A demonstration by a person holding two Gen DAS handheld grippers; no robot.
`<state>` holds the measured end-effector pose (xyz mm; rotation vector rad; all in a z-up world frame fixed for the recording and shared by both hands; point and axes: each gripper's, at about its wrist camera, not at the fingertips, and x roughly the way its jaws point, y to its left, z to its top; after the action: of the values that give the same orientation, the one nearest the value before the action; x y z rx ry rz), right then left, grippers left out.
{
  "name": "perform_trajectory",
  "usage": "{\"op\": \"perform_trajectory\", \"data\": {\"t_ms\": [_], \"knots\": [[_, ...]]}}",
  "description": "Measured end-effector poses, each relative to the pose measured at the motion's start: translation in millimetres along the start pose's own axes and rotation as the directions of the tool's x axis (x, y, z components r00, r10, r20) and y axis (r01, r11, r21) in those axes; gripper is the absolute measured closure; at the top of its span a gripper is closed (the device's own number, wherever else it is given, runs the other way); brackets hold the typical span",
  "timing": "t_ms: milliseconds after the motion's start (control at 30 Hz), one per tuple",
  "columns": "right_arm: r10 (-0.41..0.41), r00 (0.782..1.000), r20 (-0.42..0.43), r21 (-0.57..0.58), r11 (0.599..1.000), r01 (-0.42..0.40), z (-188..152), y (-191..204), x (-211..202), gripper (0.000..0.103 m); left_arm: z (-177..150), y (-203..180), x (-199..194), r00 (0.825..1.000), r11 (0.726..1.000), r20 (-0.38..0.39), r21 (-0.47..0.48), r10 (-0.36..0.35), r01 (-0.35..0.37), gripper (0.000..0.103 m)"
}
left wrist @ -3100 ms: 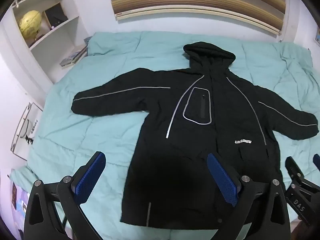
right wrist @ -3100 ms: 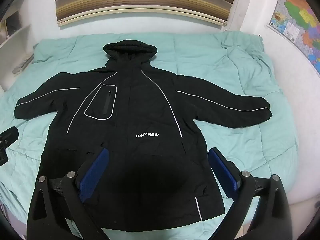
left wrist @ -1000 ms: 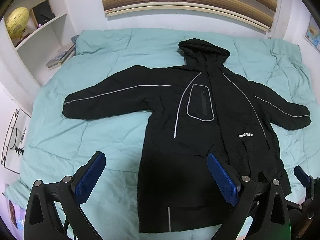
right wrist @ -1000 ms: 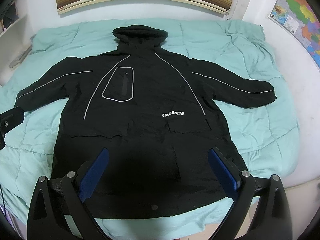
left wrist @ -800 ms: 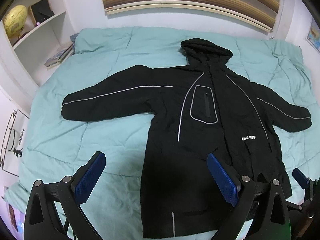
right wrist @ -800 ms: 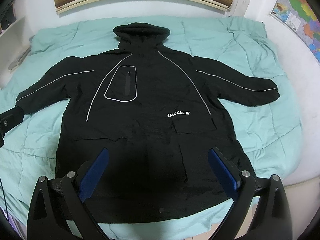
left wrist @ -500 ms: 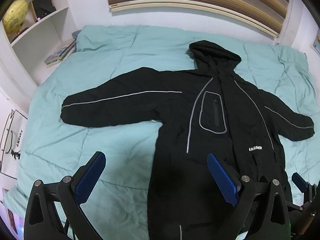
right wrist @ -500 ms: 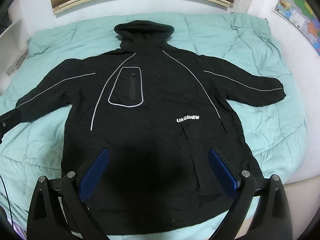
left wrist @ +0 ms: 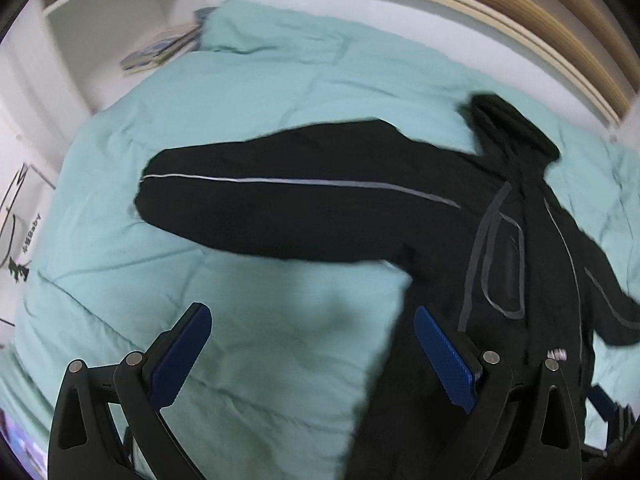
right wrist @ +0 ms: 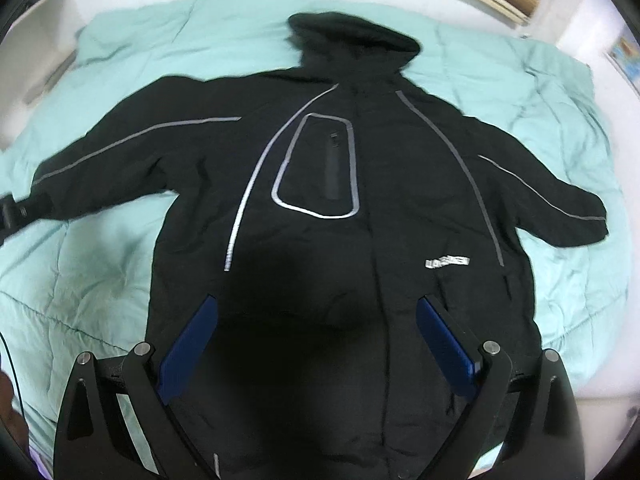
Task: Fold large clothes
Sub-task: 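Grasp the sleeve nearest the left tool and lift it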
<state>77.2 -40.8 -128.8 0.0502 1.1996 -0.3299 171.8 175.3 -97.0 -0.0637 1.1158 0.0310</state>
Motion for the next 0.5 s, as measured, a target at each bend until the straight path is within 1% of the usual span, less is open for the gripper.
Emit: {"op": "perform_trajectory", "data": {"t_ms": [100, 167, 300, 400, 433, 467, 500], "knots": [[0.010, 1.000, -0.027, -0.036, 0.999, -0.011, 8.1, 14.6, 12.6, 0.003, 8.7, 45.5, 16.1, 0.999, 0.991, 0.042, -0.127, 0.032, -0.026, 0.002], [0.014, 0.999, -0.041, -0.059, 0.998, -0.016, 13.1, 24.2, 20.2, 0.003, 13.3, 72.8, 29.2, 0.997, 0.981, 0.048, -0.187, 0.053, -0.043, 0.002], [0.020, 0.998, -0.066, -0.107, 0.994, -0.027, 18.5, 44.6, 34.2, 0.003, 25.4, 124.3, 56.8, 0.993, 0.958, 0.034, -0.266, 0.117, -0.104, 0.002], [0.021, 0.996, -0.087, -0.135, 0.990, -0.033, 20.7, 54.9, 44.4, 0.003, 36.0, 166.1, 77.8, 0.994, 0.931, 0.025, -0.355, 0.103, -0.087, 0.002], [0.020, 0.996, -0.091, -0.141, 0.989, -0.033, 21.1, 57.8, 46.8, 0.003, 38.9, 179.7, 85.4, 0.995, 0.916, 0.023, -0.393, 0.102, -0.084, 0.002], [0.017, 0.995, -0.096, -0.149, 0.988, -0.032, 21.7, 60.8, 50.1, 0.003, 42.2, 191.1, 92.4, 0.995, 0.903, 0.030, -0.423, 0.095, -0.074, 0.002], [0.014, 0.995, -0.102, -0.155, 0.987, -0.030, 22.7, 63.3, 54.0, 0.003, 44.8, 197.5, 97.3, 0.995, 0.897, 0.037, -0.437, 0.094, -0.068, 0.002]]}}
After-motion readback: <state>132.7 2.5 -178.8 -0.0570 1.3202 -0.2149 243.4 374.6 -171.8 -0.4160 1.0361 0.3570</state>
